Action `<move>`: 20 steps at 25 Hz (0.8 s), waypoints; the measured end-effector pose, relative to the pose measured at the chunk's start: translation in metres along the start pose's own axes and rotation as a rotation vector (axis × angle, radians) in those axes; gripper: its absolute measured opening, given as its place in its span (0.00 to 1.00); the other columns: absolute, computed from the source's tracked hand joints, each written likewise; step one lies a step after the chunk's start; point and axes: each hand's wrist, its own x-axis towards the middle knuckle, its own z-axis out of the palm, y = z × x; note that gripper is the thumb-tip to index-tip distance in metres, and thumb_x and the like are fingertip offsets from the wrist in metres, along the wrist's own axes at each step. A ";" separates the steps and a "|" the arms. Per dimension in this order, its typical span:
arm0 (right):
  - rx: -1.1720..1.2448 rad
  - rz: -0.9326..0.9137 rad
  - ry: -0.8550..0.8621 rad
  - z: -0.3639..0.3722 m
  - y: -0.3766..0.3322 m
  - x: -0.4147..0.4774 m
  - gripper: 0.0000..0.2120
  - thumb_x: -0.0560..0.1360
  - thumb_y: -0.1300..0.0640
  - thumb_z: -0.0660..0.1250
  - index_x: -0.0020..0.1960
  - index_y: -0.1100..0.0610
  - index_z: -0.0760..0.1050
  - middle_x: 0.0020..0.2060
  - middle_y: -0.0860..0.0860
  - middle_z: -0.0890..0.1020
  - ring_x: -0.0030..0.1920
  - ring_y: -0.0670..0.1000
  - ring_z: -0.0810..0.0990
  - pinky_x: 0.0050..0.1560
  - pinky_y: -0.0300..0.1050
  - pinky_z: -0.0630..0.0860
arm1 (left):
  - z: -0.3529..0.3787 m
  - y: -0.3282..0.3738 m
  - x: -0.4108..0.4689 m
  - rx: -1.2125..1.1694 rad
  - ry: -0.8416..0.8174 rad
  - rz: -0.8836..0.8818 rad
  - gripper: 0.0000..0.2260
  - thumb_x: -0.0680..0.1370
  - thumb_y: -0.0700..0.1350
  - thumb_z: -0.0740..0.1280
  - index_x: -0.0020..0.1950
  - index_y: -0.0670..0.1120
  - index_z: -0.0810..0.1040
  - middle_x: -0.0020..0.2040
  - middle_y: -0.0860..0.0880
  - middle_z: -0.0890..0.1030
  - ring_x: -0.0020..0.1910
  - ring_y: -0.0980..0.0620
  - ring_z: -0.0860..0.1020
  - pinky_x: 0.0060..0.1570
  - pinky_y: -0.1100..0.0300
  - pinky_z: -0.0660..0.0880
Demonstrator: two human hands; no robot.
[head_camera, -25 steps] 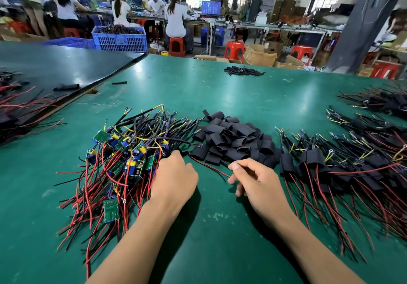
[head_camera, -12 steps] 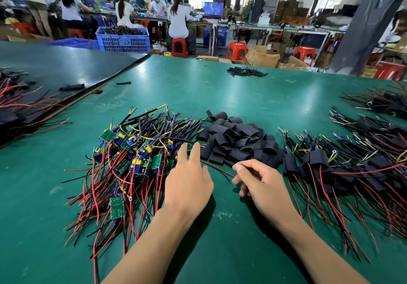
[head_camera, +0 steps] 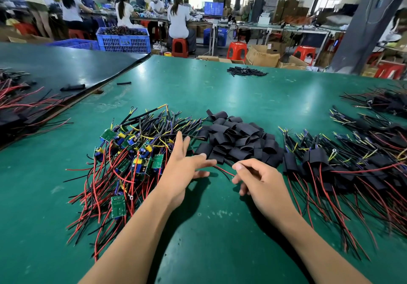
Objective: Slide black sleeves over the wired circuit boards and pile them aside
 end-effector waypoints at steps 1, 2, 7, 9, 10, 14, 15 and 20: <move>0.002 0.001 -0.002 0.000 0.000 0.000 0.07 0.80 0.57 0.66 0.44 0.51 0.81 0.35 0.51 0.84 0.28 0.48 0.77 0.31 0.34 0.72 | 0.001 0.002 0.000 -0.042 0.000 0.010 0.39 0.80 0.32 0.62 0.81 0.57 0.44 0.81 0.55 0.55 0.50 0.46 0.85 0.41 0.58 0.80; 0.001 0.001 -0.003 0.000 0.000 0.000 0.07 0.80 0.57 0.66 0.44 0.51 0.81 0.35 0.51 0.84 0.28 0.48 0.77 0.31 0.34 0.72 | 0.001 0.005 0.000 -0.085 0.003 0.022 0.39 0.80 0.32 0.62 0.81 0.57 0.44 0.81 0.54 0.54 0.52 0.46 0.85 0.43 0.58 0.79; 0.002 0.008 -0.002 0.000 0.000 -0.001 0.07 0.79 0.56 0.67 0.44 0.51 0.81 0.35 0.51 0.84 0.28 0.48 0.77 0.31 0.34 0.73 | 0.000 0.013 0.002 -0.282 0.013 0.041 0.41 0.81 0.31 0.60 0.80 0.60 0.39 0.81 0.47 0.53 0.54 0.40 0.84 0.45 0.55 0.80; -0.001 0.006 -0.005 0.000 0.000 0.000 0.07 0.79 0.56 0.67 0.44 0.51 0.81 0.35 0.51 0.84 0.28 0.48 0.77 0.31 0.34 0.73 | 0.002 0.013 0.003 -0.299 0.032 0.039 0.40 0.82 0.31 0.58 0.80 0.59 0.37 0.80 0.48 0.55 0.53 0.41 0.84 0.43 0.56 0.81; -0.004 0.005 -0.006 -0.001 0.001 0.000 0.07 0.79 0.56 0.66 0.44 0.50 0.81 0.35 0.51 0.84 0.29 0.48 0.78 0.31 0.34 0.73 | 0.002 0.012 0.004 -0.268 0.054 0.032 0.40 0.82 0.32 0.59 0.80 0.59 0.38 0.79 0.48 0.59 0.49 0.43 0.85 0.41 0.58 0.80; -0.025 -0.004 -0.006 -0.001 0.002 0.001 0.07 0.79 0.55 0.66 0.44 0.49 0.81 0.35 0.49 0.84 0.29 0.48 0.78 0.31 0.33 0.73 | 0.005 0.004 0.003 0.199 0.229 0.004 0.34 0.81 0.38 0.63 0.81 0.55 0.50 0.66 0.53 0.75 0.27 0.51 0.82 0.28 0.64 0.72; -0.025 -0.008 -0.007 -0.001 0.002 0.001 0.07 0.79 0.55 0.66 0.44 0.49 0.81 0.35 0.49 0.84 0.29 0.48 0.78 0.31 0.33 0.73 | 0.006 0.001 0.002 0.350 0.262 0.025 0.31 0.80 0.39 0.63 0.80 0.52 0.54 0.63 0.53 0.76 0.24 0.52 0.80 0.26 0.67 0.71; -0.012 -0.001 -0.004 0.000 0.003 0.001 0.07 0.79 0.55 0.67 0.43 0.49 0.81 0.35 0.50 0.84 0.28 0.47 0.78 0.32 0.34 0.72 | 0.009 -0.004 -0.007 0.742 0.290 0.166 0.16 0.79 0.43 0.66 0.67 0.47 0.74 0.55 0.51 0.82 0.42 0.47 0.81 0.49 0.59 0.75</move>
